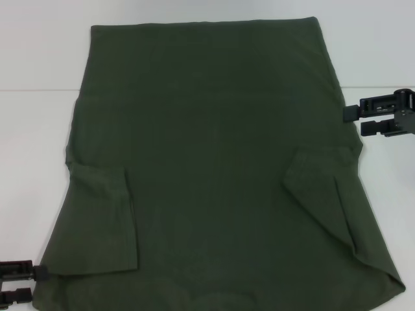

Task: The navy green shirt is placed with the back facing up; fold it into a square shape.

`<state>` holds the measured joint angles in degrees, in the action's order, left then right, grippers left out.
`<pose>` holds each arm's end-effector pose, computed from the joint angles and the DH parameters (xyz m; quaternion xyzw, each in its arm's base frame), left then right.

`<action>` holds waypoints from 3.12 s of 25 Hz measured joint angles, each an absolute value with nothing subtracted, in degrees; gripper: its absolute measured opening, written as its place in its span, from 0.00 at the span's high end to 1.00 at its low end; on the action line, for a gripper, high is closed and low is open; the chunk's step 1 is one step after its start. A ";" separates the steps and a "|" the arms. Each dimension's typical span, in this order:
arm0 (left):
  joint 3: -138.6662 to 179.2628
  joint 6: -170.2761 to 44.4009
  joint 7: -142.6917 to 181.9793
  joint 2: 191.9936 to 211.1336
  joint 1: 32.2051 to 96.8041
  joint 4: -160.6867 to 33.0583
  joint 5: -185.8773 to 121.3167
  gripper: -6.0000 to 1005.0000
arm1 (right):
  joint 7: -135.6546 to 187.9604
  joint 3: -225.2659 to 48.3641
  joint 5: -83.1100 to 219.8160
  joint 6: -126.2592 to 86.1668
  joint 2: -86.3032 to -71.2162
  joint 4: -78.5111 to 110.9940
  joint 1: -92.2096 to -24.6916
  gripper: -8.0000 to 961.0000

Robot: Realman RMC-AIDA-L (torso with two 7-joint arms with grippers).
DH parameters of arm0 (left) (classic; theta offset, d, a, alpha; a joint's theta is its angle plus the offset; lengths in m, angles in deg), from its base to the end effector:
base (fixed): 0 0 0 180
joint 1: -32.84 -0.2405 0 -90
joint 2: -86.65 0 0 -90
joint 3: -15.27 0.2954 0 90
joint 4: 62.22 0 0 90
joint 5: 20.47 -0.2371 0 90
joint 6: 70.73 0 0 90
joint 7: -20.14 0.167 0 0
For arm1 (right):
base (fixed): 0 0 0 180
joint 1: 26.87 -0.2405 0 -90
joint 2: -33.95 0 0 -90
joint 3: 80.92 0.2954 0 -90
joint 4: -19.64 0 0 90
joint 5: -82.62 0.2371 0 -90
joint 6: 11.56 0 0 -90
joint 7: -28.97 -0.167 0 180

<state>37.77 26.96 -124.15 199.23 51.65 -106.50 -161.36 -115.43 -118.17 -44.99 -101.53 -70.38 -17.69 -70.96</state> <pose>-0.4376 0.2744 0.0462 -0.5987 -0.7819 -0.1452 0.0955 0.2748 0.4657 0.0763 -0.7750 0.6037 0.1596 0.0968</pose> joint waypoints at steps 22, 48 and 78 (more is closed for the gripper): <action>40.41 25.41 -125.54 200.05 54.72 -104.54 -161.57 0.33 | -115.09 -116.86 -44.90 -101.79 -70.18 -17.72 -70.56 0.26; 36.83 30.19 -120.27 200.18 55.48 -106.43 -156.86 0.96 | -111.96 -115.78 -45.27 -106.71 -68.94 -18.34 -68.64 0.29; 33.88 27.01 -119.06 198.94 59.50 -100.81 -151.95 0.98 | -107.18 -116.61 -68.32 -116.89 -73.78 -27.07 -63.50 0.32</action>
